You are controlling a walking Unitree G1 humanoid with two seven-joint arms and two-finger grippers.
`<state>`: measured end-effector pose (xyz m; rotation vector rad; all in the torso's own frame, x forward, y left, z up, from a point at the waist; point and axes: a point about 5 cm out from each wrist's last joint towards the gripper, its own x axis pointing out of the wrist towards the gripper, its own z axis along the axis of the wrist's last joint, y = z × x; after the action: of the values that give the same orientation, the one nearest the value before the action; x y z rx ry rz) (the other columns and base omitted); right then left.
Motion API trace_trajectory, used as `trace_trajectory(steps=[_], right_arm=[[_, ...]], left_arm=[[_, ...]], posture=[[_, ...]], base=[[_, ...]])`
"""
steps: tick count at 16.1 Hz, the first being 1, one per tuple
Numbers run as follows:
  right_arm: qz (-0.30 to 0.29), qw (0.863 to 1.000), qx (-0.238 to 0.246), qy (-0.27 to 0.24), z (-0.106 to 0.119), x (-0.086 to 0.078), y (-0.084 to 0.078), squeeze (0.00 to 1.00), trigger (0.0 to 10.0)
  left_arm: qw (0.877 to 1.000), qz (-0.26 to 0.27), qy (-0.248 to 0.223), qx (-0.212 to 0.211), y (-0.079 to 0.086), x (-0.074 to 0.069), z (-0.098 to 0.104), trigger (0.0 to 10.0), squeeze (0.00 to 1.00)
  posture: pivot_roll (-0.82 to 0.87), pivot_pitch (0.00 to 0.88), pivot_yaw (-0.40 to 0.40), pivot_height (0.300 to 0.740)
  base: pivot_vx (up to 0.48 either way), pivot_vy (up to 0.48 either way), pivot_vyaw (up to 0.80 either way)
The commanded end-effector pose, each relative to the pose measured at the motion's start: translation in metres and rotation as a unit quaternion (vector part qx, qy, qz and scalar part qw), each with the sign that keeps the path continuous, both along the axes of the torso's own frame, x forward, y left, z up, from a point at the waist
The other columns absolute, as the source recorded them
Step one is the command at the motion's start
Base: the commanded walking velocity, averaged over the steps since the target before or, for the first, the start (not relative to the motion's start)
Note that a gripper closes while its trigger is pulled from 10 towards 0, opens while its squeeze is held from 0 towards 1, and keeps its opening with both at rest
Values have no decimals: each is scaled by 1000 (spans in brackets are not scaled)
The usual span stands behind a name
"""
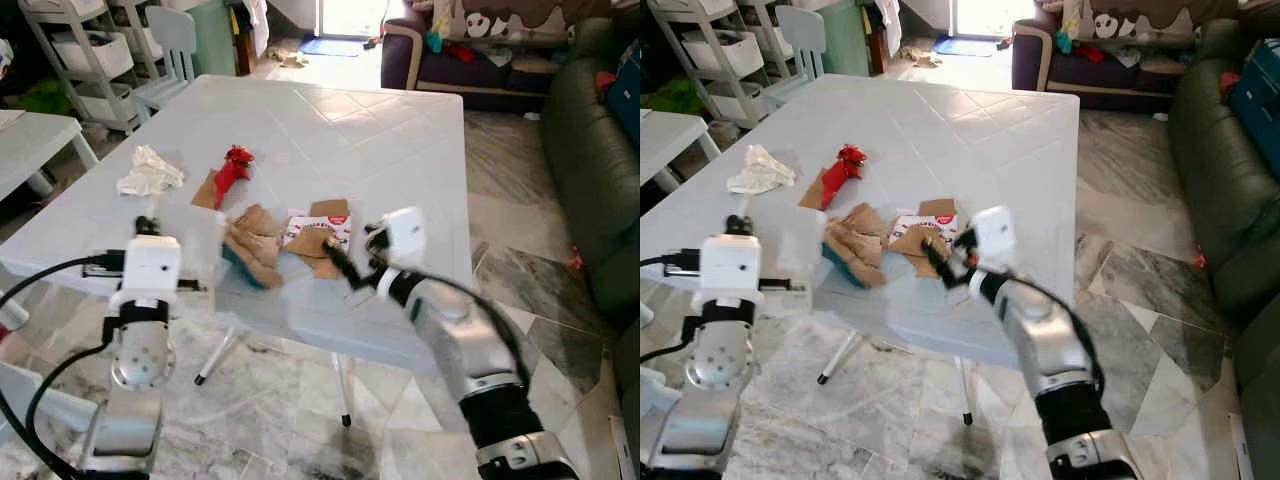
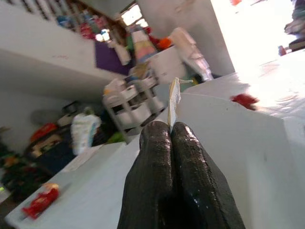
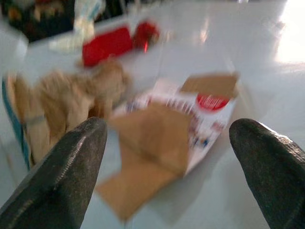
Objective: Picking trash to rubbish bin
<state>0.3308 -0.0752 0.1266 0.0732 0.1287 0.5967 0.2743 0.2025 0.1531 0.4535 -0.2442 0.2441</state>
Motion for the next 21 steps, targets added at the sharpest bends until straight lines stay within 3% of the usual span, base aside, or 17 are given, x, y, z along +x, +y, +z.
trace_trajectory(steps=[1,6,9,12,14,16,19,21], right_arm=[[14,1000,-16,-1,-2,1,6,0,10000],[20,998,-52,-3,-15,-1,11,0,10000],[17,997,-77,-21,-17,0,23,0,10000],[18,998,-60,0,-19,2,32,0,10000],[28,998,-57,-4,-19,0,36,0,10000],[27,998,-54,-3,-20,1,35,0,10000],[26,998,-51,-2,-21,1,33,0,10000],[24,998,-49,-2,-21,1,32,0,10000]], left_arm=[[1000,-16,4,-4,-6,-2,1,0,0],[1000,-15,1,-12,-5,2,6,0,0],[1000,-16,-1,-22,-5,3,7,0,0],[999,-13,-5,-45,0,6,11,0,0],[998,2,-43,-35,13,12,29,0,0],[991,-17,-132,4,13,17,70,0,0],[983,-40,-180,12,5,22,99,0,0],[983,-42,-180,5,5,25,99,0,0]], posture=[[56,62,-4,740],[53,68,-4,740],[55,71,-9,740],[58,72,-12,740],[57,72,-14,740],[54,69,-13,740],[46,64,-6,740],[44,62,-4,740]], base=[[0,0,0],[0,0,0],[0,0,0],[0,0,0],[0,0,0],[0,0,0],[0,0,0],[0,0,0]])
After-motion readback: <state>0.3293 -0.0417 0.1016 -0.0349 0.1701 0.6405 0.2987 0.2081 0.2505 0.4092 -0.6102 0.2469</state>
